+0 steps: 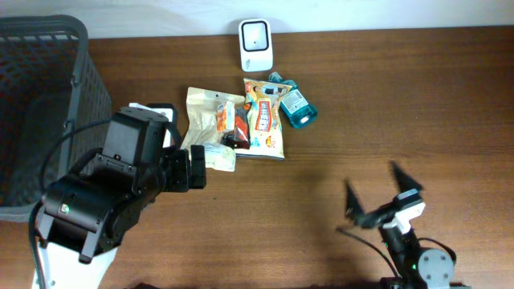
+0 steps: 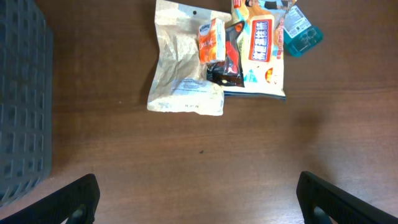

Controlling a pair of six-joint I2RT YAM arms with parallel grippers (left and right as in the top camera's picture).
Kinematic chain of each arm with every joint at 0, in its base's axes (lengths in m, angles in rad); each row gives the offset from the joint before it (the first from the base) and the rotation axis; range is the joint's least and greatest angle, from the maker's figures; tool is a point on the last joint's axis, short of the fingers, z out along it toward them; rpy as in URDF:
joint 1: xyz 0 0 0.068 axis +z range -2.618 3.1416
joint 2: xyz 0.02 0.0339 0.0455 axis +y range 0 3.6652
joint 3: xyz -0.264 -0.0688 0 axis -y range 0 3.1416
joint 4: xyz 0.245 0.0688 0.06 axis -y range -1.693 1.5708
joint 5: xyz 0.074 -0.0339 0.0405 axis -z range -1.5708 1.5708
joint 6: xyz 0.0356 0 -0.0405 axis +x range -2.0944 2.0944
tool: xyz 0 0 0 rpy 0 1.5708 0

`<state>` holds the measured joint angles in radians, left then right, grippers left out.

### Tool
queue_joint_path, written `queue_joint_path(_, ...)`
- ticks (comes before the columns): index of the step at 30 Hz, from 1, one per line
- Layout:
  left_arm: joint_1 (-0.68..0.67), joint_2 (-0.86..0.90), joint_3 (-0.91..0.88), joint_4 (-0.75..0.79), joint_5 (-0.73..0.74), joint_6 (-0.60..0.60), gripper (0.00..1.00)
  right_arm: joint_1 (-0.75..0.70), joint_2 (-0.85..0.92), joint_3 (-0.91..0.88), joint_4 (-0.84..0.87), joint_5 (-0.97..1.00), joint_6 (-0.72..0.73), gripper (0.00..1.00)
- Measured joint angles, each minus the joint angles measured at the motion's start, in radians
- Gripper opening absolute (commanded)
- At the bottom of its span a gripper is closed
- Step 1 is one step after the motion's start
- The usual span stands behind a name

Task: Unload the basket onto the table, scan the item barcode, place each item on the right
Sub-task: 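Reach the right gripper toward the blue mouthwash bottle behind the snack bag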

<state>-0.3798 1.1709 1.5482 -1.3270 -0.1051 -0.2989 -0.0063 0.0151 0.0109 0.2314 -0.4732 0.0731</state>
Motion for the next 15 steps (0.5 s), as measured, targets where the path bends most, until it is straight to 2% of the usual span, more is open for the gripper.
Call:
queue_joint_path(3,0.0,0.0,0.0,0.0,0.0,0.0,0.99,0.001,0.001,0.0,0.212,-0.206,0.116,0.98)
queue_joint_path(7,0.0,0.0,0.0,0.0,0.0,0.0,0.99,0.001,-0.002,0.005,0.504,-0.277,0.238,0.98)
queue_joint_path(8,0.0,0.0,0.0,0.001,0.0,0.0,0.99,0.001,-0.002,0.015,0.517,-0.264,0.262,0.99)
queue_joint_path(11,0.0,0.0,0.0,0.0,0.0,0.0,0.99,0.001,0.002,0.084,0.425,-0.209,0.289,0.98)
queue_joint_path(14,0.0,0.0,0.0,0.0,0.0,0.0,0.99,0.001,0.05,0.257,0.175,-0.182,0.255,0.99)
queue_joint_path(15,0.0,0.0,0.0,0.001,0.0,0.0,0.99,0.001,0.088,0.357,0.035,-0.178,0.226,0.98)
